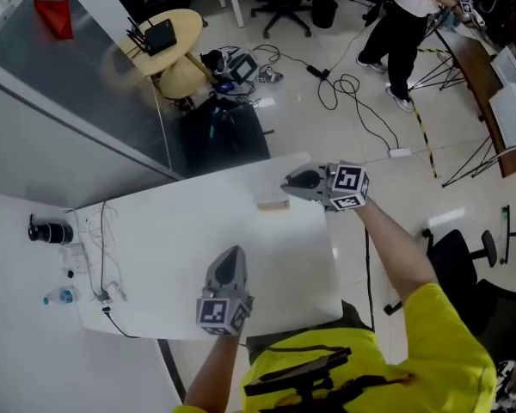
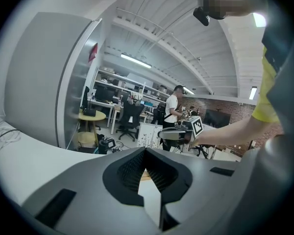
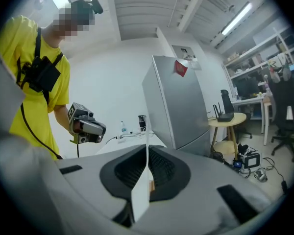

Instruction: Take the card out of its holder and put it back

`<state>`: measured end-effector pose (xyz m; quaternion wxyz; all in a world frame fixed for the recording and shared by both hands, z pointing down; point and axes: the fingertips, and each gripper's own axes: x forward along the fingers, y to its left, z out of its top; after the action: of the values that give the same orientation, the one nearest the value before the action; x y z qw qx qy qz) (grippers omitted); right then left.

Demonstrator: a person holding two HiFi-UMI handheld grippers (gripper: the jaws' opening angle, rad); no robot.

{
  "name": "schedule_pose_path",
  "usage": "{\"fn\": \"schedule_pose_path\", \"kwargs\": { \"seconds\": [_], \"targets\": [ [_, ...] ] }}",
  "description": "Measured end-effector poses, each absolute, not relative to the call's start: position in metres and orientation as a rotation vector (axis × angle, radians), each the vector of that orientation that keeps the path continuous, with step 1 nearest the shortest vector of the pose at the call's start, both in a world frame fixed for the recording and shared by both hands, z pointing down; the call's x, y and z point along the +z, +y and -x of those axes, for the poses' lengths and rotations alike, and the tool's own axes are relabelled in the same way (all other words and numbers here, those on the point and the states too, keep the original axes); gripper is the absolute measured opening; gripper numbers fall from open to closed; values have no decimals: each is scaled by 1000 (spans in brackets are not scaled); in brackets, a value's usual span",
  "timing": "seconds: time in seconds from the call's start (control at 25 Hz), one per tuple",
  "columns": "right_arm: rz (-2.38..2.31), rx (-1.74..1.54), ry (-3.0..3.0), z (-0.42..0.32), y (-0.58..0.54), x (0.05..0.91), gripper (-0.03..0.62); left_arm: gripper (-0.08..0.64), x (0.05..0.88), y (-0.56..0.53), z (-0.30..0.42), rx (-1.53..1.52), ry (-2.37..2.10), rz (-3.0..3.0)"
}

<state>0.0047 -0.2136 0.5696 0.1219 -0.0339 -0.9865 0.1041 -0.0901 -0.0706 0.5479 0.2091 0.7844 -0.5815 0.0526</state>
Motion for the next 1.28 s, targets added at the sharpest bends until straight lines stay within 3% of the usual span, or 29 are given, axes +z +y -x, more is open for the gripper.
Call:
{"fn": "schedule_pose_path", "kwargs": {
  "seconds": [0.4, 1.28],
  "targets": [
    [152, 344, -2872, 2, -217, 613, 17, 3, 573, -74, 73, 195, -1571, -2161],
    [131, 379, -2888, -11, -227, 619, 17, 3, 583, -73, 70, 209, -1564, -2139]
  ]
}}
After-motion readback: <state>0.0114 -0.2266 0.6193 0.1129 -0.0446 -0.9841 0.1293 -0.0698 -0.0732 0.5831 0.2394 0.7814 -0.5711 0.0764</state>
